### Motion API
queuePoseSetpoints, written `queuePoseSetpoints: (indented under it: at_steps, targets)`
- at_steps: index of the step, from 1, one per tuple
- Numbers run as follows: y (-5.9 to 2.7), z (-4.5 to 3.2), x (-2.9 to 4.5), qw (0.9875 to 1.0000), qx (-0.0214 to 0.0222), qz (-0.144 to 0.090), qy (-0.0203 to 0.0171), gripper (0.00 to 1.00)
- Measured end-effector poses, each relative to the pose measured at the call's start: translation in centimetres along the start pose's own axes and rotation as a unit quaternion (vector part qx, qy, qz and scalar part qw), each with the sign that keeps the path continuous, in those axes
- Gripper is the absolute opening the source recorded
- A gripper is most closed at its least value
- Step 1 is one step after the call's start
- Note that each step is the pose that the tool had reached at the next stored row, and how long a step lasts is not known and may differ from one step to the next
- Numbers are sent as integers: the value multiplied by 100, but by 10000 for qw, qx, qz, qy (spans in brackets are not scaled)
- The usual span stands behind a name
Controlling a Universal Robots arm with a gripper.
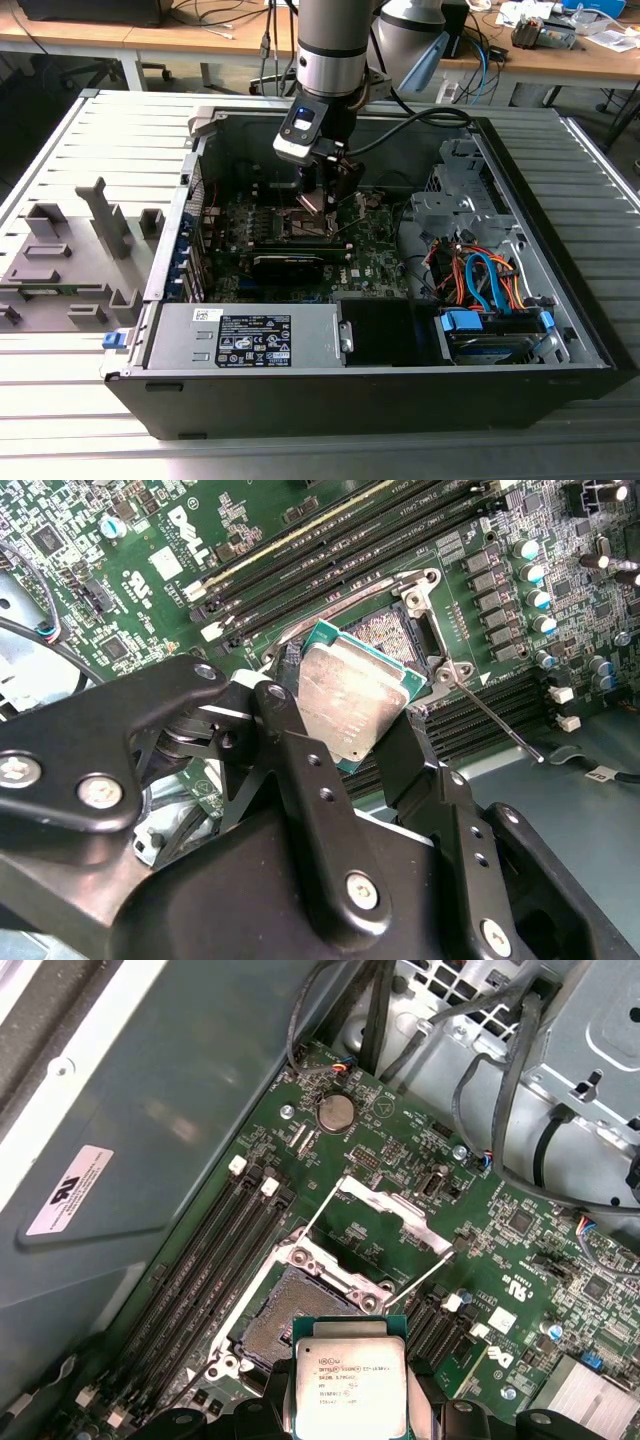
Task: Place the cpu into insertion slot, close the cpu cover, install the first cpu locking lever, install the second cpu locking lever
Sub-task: 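Place the cpu into insertion slot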
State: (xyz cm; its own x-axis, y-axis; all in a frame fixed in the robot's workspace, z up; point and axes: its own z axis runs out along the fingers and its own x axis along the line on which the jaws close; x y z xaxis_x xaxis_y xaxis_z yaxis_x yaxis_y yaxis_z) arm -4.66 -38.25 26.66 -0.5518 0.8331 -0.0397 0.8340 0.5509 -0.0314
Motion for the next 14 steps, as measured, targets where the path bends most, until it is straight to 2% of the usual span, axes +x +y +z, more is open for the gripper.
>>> queuePoseSetpoints:
  at_steps: [14]
  targets:
    - [0, 0, 0, 10000, 2, 46, 1, 54]
